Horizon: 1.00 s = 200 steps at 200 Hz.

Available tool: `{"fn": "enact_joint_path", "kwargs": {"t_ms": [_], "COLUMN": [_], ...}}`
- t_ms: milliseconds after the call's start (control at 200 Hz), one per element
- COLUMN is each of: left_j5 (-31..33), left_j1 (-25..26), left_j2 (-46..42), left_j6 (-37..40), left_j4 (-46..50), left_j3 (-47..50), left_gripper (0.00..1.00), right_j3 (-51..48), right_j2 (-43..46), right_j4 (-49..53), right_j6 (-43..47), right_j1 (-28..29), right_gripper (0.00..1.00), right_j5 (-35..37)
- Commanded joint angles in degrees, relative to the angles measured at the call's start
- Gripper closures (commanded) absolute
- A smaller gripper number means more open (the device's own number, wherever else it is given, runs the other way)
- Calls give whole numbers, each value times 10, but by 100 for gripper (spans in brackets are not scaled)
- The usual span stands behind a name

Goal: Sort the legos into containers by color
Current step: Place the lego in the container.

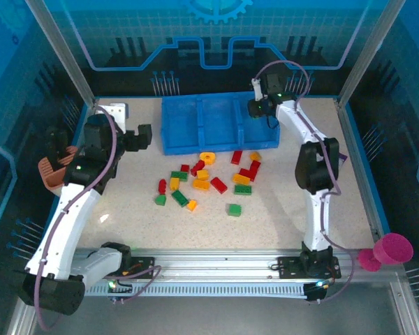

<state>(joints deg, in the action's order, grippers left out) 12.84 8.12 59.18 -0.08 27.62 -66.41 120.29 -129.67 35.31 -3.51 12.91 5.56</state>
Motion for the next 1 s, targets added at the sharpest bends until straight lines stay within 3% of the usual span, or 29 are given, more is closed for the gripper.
{"fn": "enact_joint_path", "kwargs": {"t_ms": [0,290,470,620,781,996], "left_j5": [3,-3,-1,-8,-17,-33], "left_j1": [4,4,4,4,4,5], "left_j2": [-5,-6,-3,-5,-8,-27], "left_j6": [9,4,5,2,-4,-10], "left_j4": [20,7,-3,-17,-21,-36], "left_j3": [-20,-3,10,18,22,38], "left_gripper": [0,1,1,1,1,1], "right_j3": [93,165,148,127,60,-159], "right_j2": [-63,-121,-106,-70,10,177], "right_j4": [58,84,83,89,91,57], "right_j6": [23,33,29,18,-7,-79], "right_j1": [8,8,10,11,16,25], "right_gripper": [69,62,50,50,50,44], "right_j5": [8,28,33,25,24,-2]}}
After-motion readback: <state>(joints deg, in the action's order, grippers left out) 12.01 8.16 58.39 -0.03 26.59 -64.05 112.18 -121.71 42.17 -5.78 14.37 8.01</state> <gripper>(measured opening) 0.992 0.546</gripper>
